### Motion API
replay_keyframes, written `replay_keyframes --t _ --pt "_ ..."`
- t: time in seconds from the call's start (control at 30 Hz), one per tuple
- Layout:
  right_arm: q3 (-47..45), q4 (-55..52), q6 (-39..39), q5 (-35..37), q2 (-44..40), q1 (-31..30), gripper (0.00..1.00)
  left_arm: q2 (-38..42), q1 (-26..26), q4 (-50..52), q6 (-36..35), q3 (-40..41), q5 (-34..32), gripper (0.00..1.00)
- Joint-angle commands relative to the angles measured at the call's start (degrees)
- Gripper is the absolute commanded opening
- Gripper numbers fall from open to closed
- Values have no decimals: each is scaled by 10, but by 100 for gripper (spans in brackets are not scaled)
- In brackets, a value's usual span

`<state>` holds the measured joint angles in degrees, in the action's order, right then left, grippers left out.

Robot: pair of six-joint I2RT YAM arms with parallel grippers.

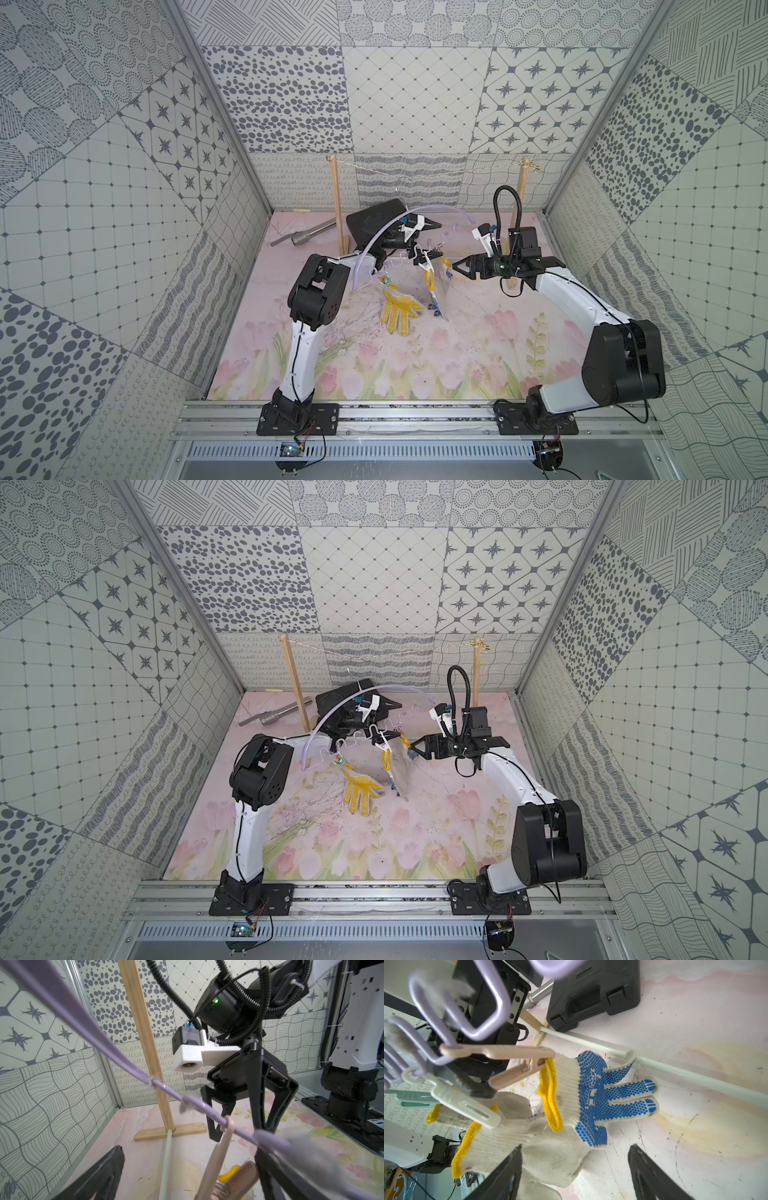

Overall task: Clip the gloves onto a hanger to dry
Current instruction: Clamp the glove onto the hanger, then reset both arms

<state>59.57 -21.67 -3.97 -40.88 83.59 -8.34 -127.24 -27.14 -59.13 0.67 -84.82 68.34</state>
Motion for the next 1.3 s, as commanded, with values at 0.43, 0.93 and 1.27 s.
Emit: replay_keyframes --t 0.43,0.93,1.27 --pt "-47 43 -65 195 -60 -18 85 -36 54 131 -100 18 -134 100" --pt "-94 39 -76 353 -169 9 91 214 43 281 -94 241 -514 100" --pt "-131 106 -95 349 -186 33 99 482 32 405 -20 454 -744 100"
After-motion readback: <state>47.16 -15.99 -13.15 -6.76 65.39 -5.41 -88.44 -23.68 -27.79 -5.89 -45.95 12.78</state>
